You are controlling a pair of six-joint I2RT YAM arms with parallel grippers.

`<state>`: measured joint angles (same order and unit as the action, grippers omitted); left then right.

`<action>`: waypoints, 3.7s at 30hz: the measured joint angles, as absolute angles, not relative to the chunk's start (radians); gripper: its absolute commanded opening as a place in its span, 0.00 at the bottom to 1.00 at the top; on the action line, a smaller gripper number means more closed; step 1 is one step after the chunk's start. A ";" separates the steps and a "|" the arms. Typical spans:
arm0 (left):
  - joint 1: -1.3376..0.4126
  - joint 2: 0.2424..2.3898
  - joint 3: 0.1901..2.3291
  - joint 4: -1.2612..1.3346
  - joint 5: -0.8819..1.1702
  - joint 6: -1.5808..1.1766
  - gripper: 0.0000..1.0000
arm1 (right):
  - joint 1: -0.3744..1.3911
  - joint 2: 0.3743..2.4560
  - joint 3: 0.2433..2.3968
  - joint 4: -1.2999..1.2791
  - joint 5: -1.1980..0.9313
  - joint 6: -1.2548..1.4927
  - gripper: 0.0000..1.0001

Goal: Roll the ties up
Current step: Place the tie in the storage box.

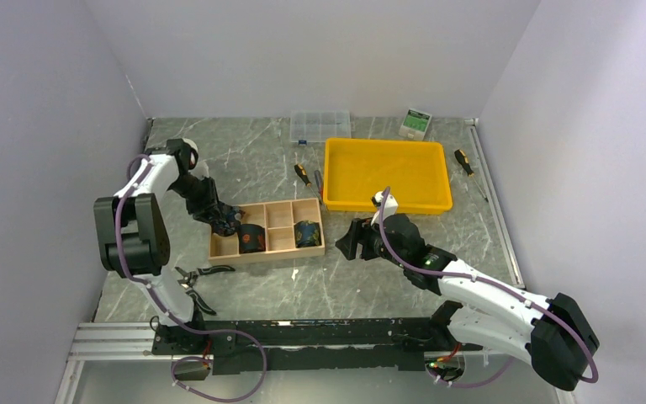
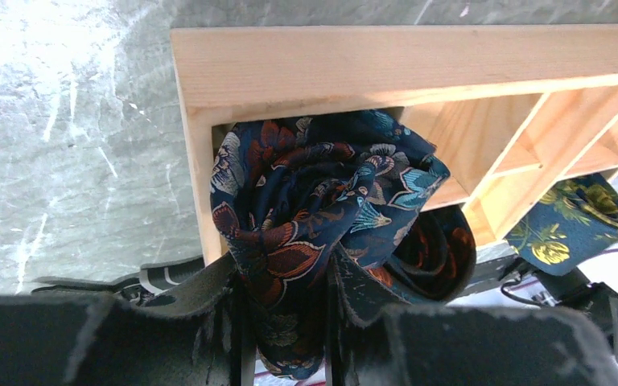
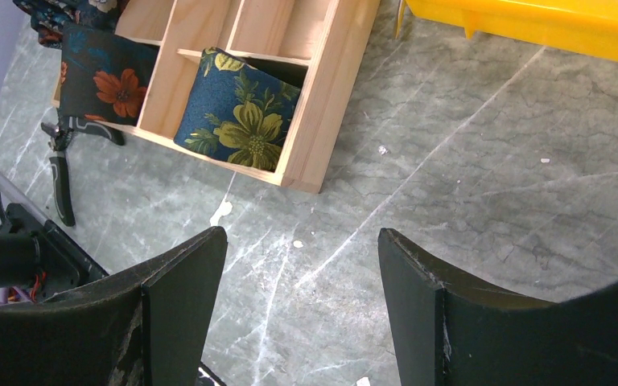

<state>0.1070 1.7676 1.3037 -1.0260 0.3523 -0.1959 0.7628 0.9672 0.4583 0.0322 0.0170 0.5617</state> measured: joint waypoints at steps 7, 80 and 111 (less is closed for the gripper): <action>0.044 1.818 1.361 -1.063 0.237 -0.194 0.03 | 0.763 0.971 0.458 0.032 0.017 0.561 0.74; -0.139 1.471 0.847 -0.271 -0.119 -0.323 0.03 | 0.763 1.036 0.446 0.032 0.047 0.562 0.74; -0.168 1.277 0.587 0.127 -0.144 -0.336 0.03 | 0.763 1.021 0.430 0.037 0.047 0.562 0.74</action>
